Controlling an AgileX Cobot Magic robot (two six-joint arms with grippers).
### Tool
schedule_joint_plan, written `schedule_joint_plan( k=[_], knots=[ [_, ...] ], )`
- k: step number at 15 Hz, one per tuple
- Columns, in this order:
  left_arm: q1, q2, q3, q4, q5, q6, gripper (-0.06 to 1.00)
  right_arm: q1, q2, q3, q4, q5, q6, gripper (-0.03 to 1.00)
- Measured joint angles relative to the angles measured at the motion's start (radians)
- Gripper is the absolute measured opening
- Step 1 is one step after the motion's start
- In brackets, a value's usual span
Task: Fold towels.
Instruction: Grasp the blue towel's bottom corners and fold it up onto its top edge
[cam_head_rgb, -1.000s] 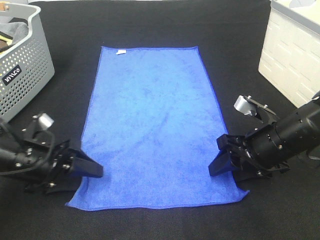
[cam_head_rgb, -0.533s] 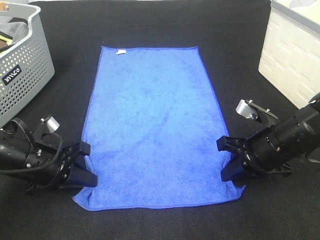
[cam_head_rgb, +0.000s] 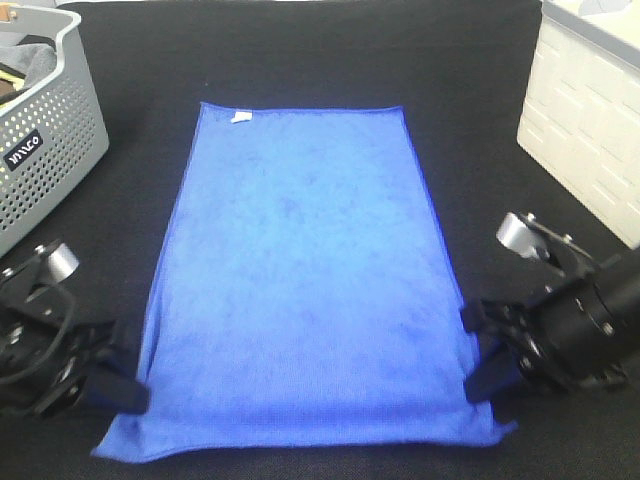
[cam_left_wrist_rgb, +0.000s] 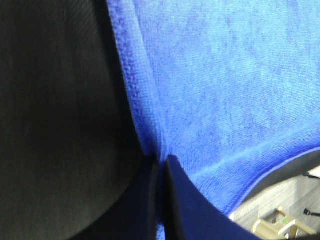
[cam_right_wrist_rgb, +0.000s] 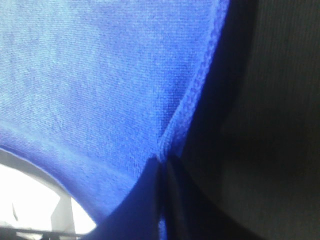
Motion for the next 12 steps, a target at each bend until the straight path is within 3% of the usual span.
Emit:
schedule_joint_plan(
  k=[3,6,9,12],
  knots=[
    [0.0,-0.12,0.079,0.105,0.007,-0.097,0.01,0.002,-0.112,0.112,0.001,0.012,0.007,0.0],
    [0.0,-0.202,0.131,0.137,0.02,-0.145,0.01,0.003,-0.182,0.161,-0.001,0.019,0.023,0.0],
    [0.0,-0.208,0.121,0.137,0.012,-0.149,0.01,0.003,-0.191,0.142,-0.006,0.014,0.023,0.0],
    [-0.004,-0.207,0.014,0.141,-0.061,-0.15,0.01,0.003,-0.153,-0.017,-0.028,0.014,0.023,0.0]
  ],
)
